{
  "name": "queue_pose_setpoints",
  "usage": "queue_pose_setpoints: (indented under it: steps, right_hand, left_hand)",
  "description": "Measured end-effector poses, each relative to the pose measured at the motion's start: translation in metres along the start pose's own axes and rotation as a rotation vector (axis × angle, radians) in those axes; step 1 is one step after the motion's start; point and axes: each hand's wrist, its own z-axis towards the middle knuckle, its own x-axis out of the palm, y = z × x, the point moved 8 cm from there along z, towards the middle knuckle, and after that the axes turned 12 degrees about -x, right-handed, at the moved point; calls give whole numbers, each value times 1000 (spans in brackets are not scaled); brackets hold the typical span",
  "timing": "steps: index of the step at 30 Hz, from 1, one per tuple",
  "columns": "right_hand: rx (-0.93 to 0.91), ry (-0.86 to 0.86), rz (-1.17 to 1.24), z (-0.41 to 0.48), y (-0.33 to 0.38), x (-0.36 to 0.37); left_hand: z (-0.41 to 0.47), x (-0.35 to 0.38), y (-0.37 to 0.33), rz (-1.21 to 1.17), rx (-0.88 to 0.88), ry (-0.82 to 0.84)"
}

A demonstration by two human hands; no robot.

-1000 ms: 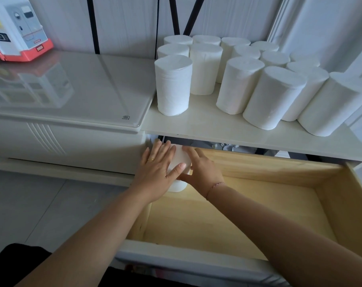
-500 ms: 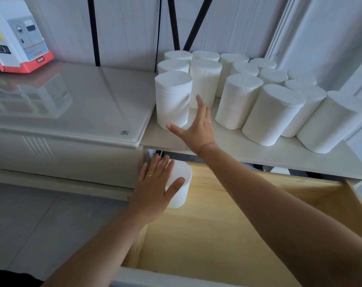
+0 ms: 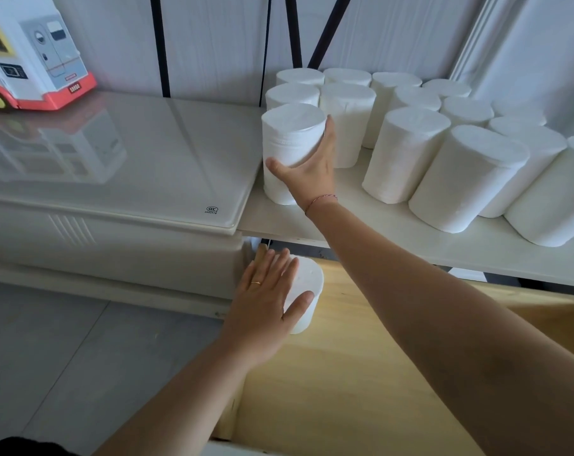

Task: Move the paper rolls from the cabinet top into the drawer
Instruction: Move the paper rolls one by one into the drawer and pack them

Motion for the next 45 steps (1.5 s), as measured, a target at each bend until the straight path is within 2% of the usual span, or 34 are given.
queue_pose_setpoints:
  steps: [6, 13, 20, 27, 37, 45]
  right_hand:
    - [-11, 134, 53, -25, 11, -20]
    - [32, 274, 136, -86, 28, -81]
    - [66, 467, 72, -158, 25, -132]
    - [253, 520, -70, -202, -45, -132]
    - [281, 468, -98, -219, -79, -114]
    - [429, 731, -18, -225, -80, -117]
  left_hand:
    - [0, 0, -1, 35, 6, -11]
    - [-5, -1, -6, 53, 25, 39]
    - [-6, 3, -9, 81, 32, 76]
    - [-5, 6, -8, 89, 34, 93]
    - [-6, 5, -7, 92, 46, 79]
    - [-6, 6, -7, 88, 45, 77]
